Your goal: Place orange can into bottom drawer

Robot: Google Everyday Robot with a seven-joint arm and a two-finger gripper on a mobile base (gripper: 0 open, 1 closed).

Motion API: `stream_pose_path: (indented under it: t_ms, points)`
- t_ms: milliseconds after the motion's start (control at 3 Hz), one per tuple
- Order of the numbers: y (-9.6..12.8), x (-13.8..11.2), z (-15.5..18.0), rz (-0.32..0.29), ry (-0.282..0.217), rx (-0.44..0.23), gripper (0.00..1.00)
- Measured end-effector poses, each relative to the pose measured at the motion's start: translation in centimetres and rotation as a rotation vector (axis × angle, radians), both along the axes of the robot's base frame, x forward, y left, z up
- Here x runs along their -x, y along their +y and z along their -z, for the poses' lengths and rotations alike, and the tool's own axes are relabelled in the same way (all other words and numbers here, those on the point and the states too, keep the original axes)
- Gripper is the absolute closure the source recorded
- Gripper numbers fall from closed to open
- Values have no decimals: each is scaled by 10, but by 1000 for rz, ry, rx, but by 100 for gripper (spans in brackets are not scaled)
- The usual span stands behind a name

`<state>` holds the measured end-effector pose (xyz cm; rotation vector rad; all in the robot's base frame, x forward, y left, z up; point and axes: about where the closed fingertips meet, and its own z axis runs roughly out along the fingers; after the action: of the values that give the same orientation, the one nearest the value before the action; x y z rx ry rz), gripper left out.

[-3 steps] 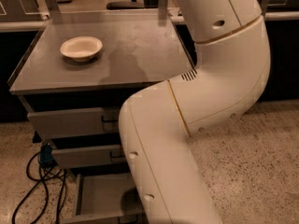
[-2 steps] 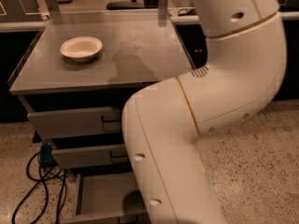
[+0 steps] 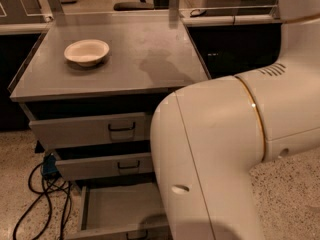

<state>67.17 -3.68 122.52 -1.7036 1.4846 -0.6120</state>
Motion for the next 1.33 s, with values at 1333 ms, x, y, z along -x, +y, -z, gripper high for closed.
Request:
stream_pose_path:
  t_ms: [1333]
  points:
    - [-72, 30, 62, -1, 284, -165, 100]
